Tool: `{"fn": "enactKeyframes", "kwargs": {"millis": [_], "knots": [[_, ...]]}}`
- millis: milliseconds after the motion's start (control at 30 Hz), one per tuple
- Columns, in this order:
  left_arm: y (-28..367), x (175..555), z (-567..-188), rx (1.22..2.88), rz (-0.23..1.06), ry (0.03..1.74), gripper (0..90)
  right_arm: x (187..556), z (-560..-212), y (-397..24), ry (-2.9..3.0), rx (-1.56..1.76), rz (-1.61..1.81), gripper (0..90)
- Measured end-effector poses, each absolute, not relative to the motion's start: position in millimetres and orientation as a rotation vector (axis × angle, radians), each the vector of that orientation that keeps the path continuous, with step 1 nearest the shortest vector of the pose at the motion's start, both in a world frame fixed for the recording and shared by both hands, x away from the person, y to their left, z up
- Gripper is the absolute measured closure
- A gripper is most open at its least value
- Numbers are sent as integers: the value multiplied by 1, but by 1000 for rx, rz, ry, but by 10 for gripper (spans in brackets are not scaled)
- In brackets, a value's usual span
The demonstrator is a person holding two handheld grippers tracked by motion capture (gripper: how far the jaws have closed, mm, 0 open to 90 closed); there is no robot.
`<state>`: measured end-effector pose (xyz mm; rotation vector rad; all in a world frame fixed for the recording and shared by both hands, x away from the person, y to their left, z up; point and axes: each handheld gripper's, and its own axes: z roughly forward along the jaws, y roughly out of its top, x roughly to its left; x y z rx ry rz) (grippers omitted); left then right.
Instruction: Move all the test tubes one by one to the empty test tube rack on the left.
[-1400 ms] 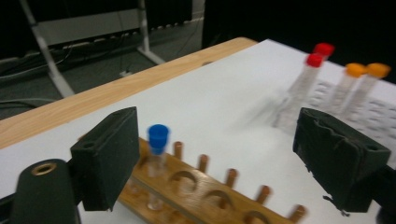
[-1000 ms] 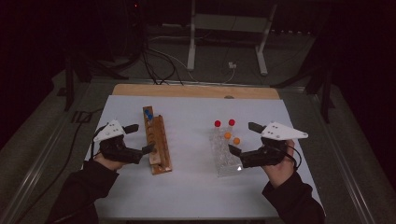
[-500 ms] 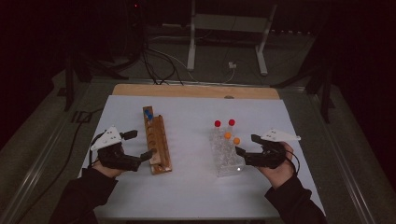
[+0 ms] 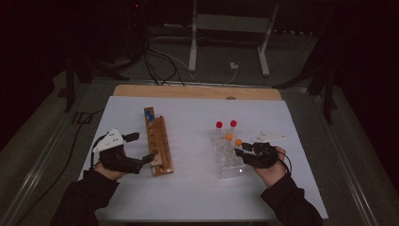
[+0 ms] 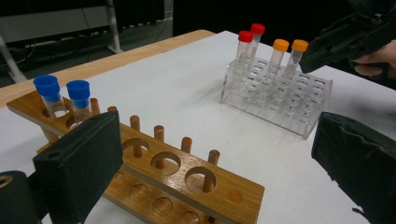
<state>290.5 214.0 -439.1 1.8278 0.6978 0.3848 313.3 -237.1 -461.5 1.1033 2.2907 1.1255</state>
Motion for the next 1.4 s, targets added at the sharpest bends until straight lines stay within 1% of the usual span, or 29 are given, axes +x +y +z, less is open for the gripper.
{"fn": "enactKeyframes", "kwargs": {"millis": [167, 300, 533, 733, 867, 1200, 1400], "knots": [[214, 291, -439, 1828, 385, 698, 29, 316, -463, -232, 2293, 1088, 1097, 696], [214, 291, -439, 1831, 383, 696, 29, 316, -465, -229, 2297, 1067, 1075, 738], [214, 291, -440, 1833, 373, 697, 30, 316, -465, -228, 2292, 1058, 1074, 749], [214, 291, -440, 1837, 376, 698, 30, 313, -456, -229, 2277, 1043, 1087, 750], [213, 291, -439, 1841, 371, 693, 30, 310, -448, -231, 2262, 1041, 1102, 751], [212, 291, -437, 1846, 366, 685, 30, 290, -413, -236, 2199, 977, 1144, 751], [209, 291, -435, 1848, 358, 670, 30, 280, -399, -235, 2191, 942, 1169, 751]]}}
